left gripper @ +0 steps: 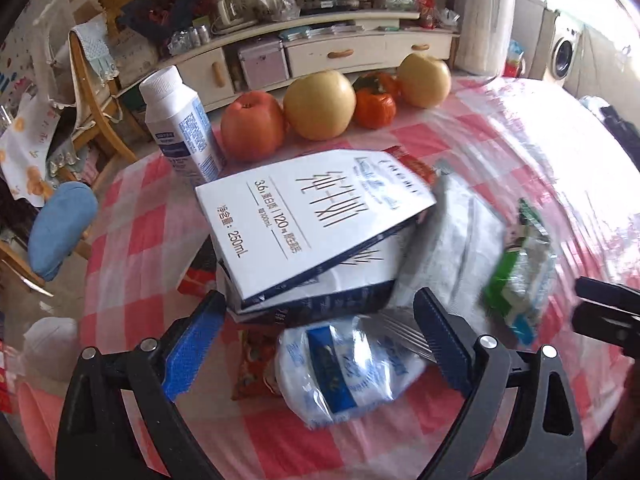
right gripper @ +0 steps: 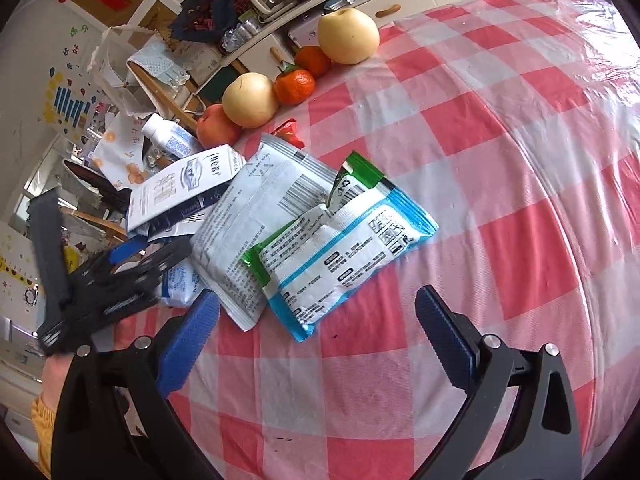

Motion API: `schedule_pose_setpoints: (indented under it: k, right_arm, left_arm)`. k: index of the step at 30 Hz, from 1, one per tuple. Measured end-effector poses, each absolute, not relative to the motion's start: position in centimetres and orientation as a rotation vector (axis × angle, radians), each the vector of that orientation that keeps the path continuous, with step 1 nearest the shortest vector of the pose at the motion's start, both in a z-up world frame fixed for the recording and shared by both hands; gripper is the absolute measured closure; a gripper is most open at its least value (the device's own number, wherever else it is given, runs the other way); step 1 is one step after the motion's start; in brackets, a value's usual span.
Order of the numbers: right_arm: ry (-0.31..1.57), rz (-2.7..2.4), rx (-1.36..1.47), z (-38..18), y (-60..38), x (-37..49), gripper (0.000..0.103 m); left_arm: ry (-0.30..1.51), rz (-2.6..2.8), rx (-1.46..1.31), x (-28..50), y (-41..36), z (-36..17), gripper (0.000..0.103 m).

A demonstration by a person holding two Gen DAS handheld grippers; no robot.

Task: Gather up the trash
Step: 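Close left tool on the white milk carton while right tool grasps the blue-and-white snack packet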

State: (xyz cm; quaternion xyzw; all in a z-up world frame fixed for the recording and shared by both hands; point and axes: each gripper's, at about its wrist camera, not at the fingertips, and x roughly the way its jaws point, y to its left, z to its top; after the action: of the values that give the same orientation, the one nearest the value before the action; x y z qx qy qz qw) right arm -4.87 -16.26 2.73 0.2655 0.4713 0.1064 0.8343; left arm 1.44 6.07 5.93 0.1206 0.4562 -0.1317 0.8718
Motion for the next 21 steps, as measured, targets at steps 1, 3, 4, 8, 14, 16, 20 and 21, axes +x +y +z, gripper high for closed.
schedule_pose_setpoints:
  k: [1, 3, 4, 8, 14, 16, 20, 21]
  right_arm:
    - [0.998, 0.219, 0.564, 2.7, -16.4, -4.8, 0.004]
    - [1.002, 0.215, 0.571, 2.5, -16.5, -4.8, 0.004]
    - [1.003, 0.215, 0.577, 2.4, -16.5, -4.7, 0.004]
    - [0.999, 0.219, 0.575, 2.3, -16.2, -4.5, 0.004]
    - [0.989, 0.21, 0.577, 2.0, -15.9, -3.8, 0.004]
    - [0.99, 0.206, 0.58, 1.9, -15.8, -3.5, 0.005]
    - [0.988, 0.2, 0.571, 1.6, -15.7, -3.1, 0.013]
    - [0.988, 0.2, 0.56, 1.6, -15.5, -2.8, 0.016]
  left_arm:
    - [0.939, -0.279, 0.26, 1.2, 6.0, 6.4, 0.009]
    - [0.878, -0.286, 0.332, 0.5, 5.5, 7.8, 0.009]
    - [0.848, -0.287, 0.386, 0.3, 5.2, 8.5, 0.009]
    - [0.791, -0.322, 0.612, 0.7, 3.7, 10.2, 0.009]
    - [0.818, -0.438, 0.82, 3.4, 1.2, 9.7, 0.009]
    - [0.856, -0.452, 0.858, 4.3, 0.7, 8.7, 0.009]
    - [0.942, -0.472, 0.863, 6.1, 0.4, 6.6, 0.009]
    - [0.951, -0.471, 0.852, 6.2, 0.5, 6.3, 0.009]
